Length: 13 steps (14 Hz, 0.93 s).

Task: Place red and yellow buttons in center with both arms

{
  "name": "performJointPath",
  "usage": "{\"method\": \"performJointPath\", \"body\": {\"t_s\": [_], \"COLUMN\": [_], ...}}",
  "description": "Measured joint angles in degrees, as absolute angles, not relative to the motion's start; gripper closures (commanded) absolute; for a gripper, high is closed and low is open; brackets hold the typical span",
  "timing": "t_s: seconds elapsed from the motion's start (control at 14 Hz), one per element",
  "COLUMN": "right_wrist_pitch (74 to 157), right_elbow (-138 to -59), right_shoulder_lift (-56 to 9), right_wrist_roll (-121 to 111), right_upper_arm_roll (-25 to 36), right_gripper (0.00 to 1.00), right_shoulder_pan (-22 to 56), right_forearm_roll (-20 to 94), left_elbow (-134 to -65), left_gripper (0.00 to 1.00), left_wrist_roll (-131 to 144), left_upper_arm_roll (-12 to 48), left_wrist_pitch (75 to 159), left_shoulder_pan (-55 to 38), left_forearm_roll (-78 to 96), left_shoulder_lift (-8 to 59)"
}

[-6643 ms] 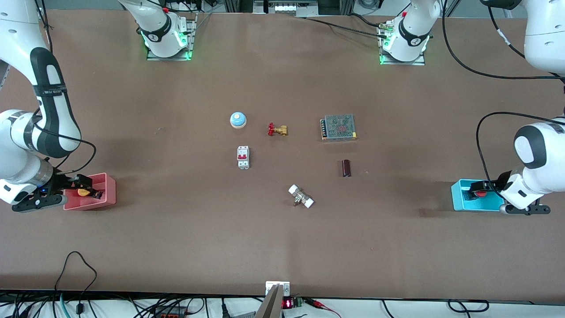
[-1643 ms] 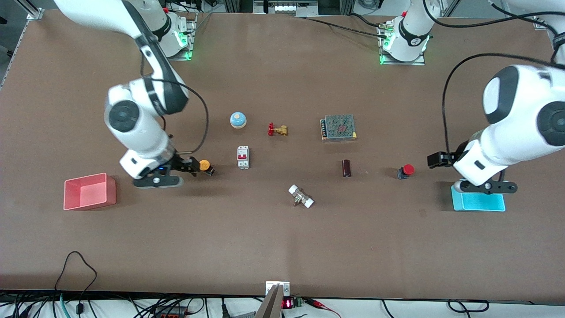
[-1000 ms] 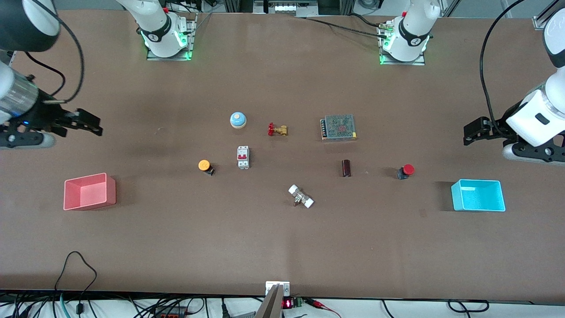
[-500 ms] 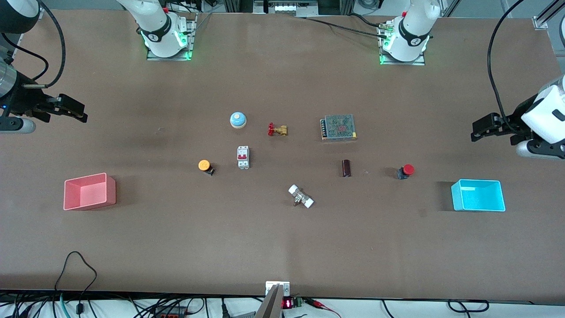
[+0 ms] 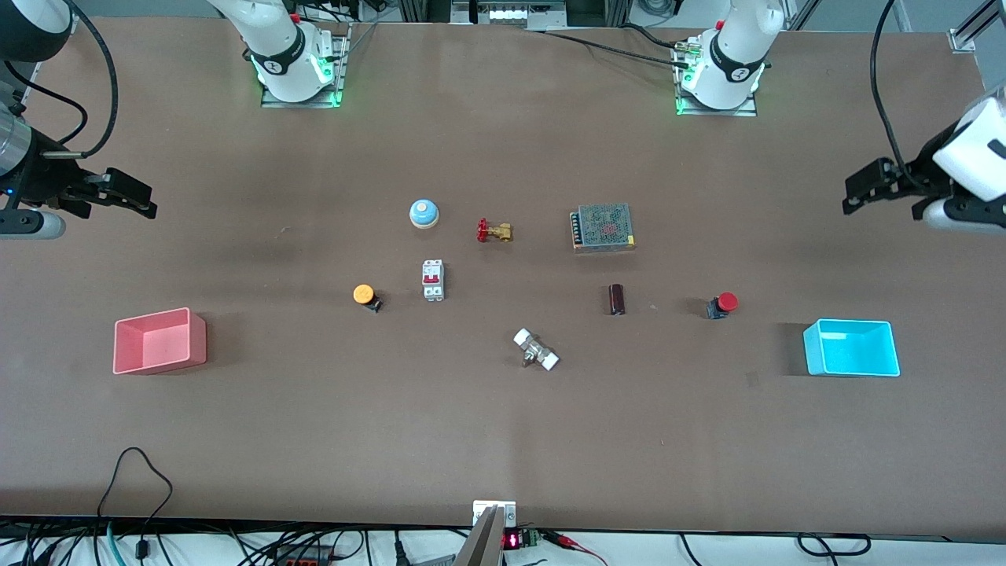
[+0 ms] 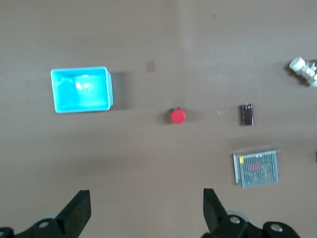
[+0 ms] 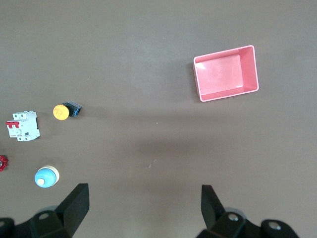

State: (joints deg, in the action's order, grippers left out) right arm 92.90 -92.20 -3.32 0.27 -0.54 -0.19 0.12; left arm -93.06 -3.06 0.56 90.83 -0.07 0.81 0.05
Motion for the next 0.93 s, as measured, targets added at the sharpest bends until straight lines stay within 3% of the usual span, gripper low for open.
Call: {"method": "performJointPath", "body": {"t_s": [0.93], "right_wrist_pitch": [91.43], "right_elbow": [-91.21], "right_shoulder_lift": [-3.19], "right_wrist_roll": [0.27], "right_upper_arm_roll": [-1.18], "right_gripper": [0.00], "right_shoulder_pan": [0.60], "right_forearm_roll": [0.13], "left_elbow": [-91.76], "left_gripper": [0.00], "left_wrist_roll": [-3.06], "left_upper_arm_roll": [0.75], "left_wrist_pitch": [87.81], "left_shoulder_pan": [-0.10], "left_forearm_roll": [-0.44], "left_shoulder_lift": [-0.04]}}
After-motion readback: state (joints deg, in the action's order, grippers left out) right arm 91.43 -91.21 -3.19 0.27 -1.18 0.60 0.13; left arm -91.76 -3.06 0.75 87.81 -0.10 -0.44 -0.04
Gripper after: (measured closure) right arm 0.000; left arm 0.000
